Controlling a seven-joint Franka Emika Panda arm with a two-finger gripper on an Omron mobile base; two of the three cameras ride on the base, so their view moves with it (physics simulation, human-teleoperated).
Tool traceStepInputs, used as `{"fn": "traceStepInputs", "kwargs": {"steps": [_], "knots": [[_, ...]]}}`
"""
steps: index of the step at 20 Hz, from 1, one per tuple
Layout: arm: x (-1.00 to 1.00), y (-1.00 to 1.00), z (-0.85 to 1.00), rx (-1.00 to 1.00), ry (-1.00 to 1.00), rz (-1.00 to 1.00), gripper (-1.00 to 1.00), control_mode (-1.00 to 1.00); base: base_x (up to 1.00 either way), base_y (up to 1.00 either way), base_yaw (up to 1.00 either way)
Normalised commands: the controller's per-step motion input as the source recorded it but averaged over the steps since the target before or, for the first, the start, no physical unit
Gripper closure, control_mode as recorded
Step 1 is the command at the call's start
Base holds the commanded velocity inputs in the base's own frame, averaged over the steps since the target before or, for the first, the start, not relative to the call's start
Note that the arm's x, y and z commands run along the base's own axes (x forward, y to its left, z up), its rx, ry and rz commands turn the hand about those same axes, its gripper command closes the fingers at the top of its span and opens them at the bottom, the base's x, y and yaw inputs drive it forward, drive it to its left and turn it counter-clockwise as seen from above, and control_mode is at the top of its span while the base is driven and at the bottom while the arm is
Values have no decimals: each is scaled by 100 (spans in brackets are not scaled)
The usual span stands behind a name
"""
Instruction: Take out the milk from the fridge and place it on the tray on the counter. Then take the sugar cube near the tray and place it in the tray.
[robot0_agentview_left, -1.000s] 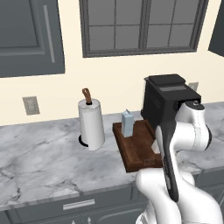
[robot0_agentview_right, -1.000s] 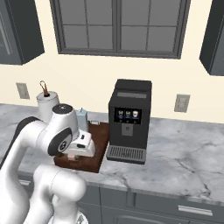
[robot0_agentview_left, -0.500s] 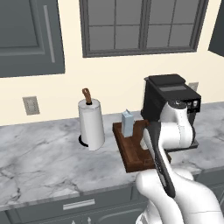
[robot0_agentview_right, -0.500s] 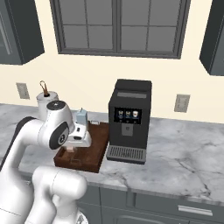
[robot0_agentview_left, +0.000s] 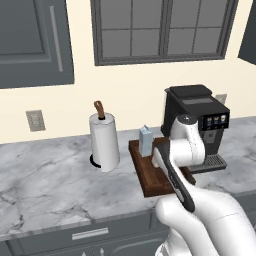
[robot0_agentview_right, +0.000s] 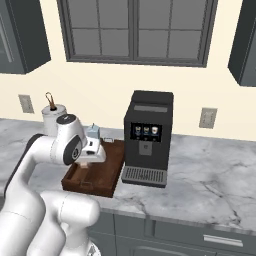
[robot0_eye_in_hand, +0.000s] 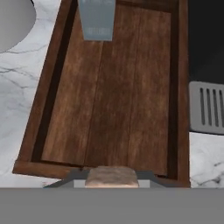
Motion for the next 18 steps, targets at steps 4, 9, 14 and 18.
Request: {"fn": "traceStepInputs", "kwargs": {"steps": [4,9,14,18], "knots": [[31,0,-29,0,0,2,100,-100,0,0,0],[20,0,-40,0,0,2,100,-100,0,0,0],[21,0,-29,0,0,2,100,-100,0,0,0],[16,0,-29,0,0,1,100,-100,0,0,0]]}}
